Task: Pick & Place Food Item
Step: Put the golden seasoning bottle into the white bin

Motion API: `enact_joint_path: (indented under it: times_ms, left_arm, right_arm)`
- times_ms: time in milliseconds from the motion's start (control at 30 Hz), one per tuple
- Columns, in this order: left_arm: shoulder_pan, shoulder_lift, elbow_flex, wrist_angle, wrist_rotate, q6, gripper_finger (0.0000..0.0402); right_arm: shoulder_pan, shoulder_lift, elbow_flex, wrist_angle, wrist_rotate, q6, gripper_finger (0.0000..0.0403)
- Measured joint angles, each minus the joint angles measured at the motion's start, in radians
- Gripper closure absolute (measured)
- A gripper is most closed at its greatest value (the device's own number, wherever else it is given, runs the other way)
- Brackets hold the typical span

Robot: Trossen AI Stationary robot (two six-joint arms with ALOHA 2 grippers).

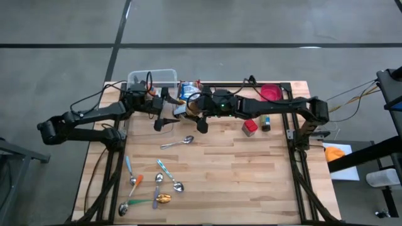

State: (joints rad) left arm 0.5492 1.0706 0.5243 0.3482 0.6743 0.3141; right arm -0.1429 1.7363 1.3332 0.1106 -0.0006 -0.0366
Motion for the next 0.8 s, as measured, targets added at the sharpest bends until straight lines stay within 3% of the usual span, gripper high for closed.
enact_joint_path:
  times_ms: [400,800]
  left_arm:
    - [-0.001,0.0,-0.001,-0.009,0.0,0.0,0.0041]
    - [-0.001,0.0,-0.001,-0.009,0.0,-0.035,0.0041]
  right_arm:
    - [-0.006,0.02,0.002,0.115,-0.066,-0.019,0.0126]
    - [-0.006,0.018,0.002,0.109,-0.069,-0.015,0.0126]
